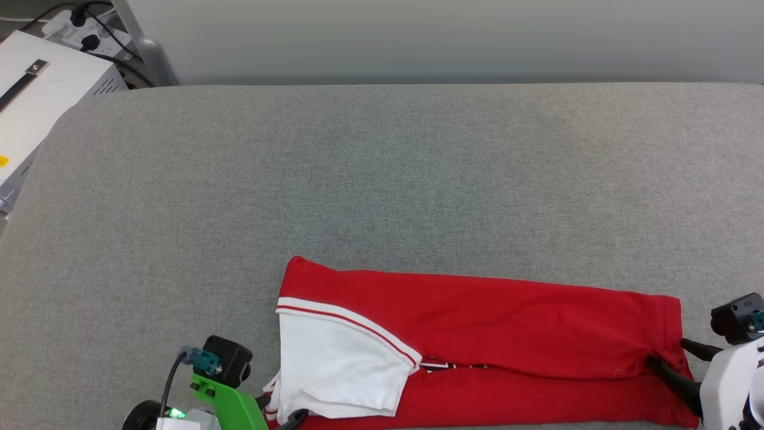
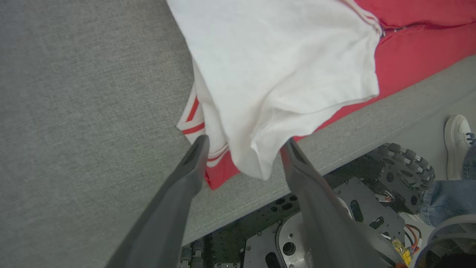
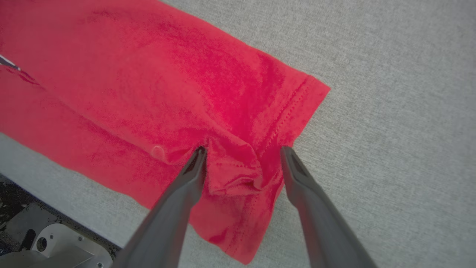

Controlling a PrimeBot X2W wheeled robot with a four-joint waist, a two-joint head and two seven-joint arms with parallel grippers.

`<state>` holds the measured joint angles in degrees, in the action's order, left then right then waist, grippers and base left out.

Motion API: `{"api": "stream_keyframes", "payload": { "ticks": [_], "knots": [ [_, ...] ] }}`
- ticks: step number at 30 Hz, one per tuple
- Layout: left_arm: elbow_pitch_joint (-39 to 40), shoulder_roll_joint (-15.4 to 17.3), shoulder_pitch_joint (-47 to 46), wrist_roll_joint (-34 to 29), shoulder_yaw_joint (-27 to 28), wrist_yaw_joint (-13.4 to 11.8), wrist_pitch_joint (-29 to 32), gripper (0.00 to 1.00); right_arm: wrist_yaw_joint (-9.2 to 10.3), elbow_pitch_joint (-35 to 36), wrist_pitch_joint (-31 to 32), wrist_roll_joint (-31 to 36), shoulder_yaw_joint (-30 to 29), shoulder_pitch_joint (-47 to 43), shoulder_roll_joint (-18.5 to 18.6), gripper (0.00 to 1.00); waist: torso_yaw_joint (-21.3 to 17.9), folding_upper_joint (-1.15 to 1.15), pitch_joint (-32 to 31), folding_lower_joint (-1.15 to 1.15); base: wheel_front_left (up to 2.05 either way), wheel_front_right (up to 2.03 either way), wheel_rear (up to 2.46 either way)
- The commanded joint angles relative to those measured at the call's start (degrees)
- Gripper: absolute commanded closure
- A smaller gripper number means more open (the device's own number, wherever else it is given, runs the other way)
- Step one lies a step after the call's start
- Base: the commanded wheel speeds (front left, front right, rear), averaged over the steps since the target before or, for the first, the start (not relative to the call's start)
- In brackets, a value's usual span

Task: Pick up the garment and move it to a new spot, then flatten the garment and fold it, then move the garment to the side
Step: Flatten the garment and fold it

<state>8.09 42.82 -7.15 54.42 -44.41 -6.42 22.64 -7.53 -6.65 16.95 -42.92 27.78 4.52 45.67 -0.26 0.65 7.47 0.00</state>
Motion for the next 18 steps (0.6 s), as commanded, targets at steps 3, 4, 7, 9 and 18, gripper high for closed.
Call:
{"api": "stream_keyframes", "payload": {
  "ticks": [3,4,7,9,18],
  "knots": [
    [-0.9,-0.6,-0.2,-0.7,0.4,0.2,-1.4,0.00,0.04,1.4,1.5,-2.6,-1.0,0.4,-0.5,0.00,-0.2,-0.65,-2.2,0.00,0.00,0.00,0.00],
    [-0.9,-0.7,-0.1,-0.7,0.6,0.2,-1.9,0.00,0.04,1.7,2.0,-3.1,-1.4,0.2,-0.6,0.00,-0.2,-0.65,-2.8,0.00,0.00,0.00,0.00],
    [-0.9,-1.2,0.1,-0.9,2.2,-0.6,-5.0,0.00,0.04,3.3,3.5,-4.7,-4.0,-0.8,-1.1,0.00,-0.3,-0.65,-4.7,0.00,0.00,0.00,0.00],
    [-0.5,-1.9,0.3,-0.9,3.8,-1.2,-8.1,0.00,0.04,4.6,4.4,-5.7,-6.4,-1.5,-2.0,0.00,-0.3,-0.65,-5.8,0.00,0.00,0.00,0.00],
    [-2.0,-5.0,-0.6,-12.9,12.6,-6.9,-34.4,0.00,0.04,6.1,13.1,-0.3,-22.8,-6.6,-12.2,0.00,0.5,-0.65,-6.7,0.00,0.00,0.00,0.00]
  ]
}}
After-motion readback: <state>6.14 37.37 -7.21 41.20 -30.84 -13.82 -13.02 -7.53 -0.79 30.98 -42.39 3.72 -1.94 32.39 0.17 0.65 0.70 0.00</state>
